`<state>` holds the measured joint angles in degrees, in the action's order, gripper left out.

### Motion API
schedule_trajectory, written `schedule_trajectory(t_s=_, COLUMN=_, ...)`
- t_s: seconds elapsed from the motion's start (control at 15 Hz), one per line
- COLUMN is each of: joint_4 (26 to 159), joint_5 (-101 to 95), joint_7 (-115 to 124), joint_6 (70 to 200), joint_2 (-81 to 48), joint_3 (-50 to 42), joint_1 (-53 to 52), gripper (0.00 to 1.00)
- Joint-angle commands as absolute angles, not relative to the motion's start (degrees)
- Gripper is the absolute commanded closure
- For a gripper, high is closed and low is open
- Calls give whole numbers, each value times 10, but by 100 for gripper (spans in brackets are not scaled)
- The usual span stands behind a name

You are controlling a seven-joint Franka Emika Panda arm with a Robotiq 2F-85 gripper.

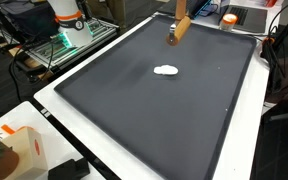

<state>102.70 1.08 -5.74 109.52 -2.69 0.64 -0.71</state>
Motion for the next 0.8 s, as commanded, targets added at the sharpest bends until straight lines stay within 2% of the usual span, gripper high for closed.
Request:
schedule_trajectory(t_s=0.0, joint_4=1062, joint_5=27, joint_7=-73, joint_6=1114, joint_2=4, joint_3=3, joint_1=-1, gripper=78)
schedule_trajectory(t_s=0.07, joint_4=1063, joint_5=37, joint_7=-69, joint_6=1118, joint_2=5, joint_3=2, joint_1=0, gripper=78)
schedule_trajectory(t_s=0.13, joint_4=1037, joint_5=15, joint_7=-59, joint_6=1099, joint_2=-19, joint_3=6, joint_1=-4, gripper=53)
schedule_trajectory(t_s=0.27, joint_4=1040, joint_5=21, joint_7=-59, joint_6=1103, joint_2=-16, joint_3=4, joint_1=-3, gripper=53)
schedule_trajectory(t_s=0.33, joint_4=1040, joint_5=22, joint_7=-76, joint_6=1105, joint_2=-18, joint_3=3, joint_1=-1, gripper=78)
schedule_trajectory(t_s=0.73, joint_4=1121, joint_5=23, joint_7=-273, joint_6=1176, joint_2=23, joint_3=-8, joint_1=12, gripper=78)
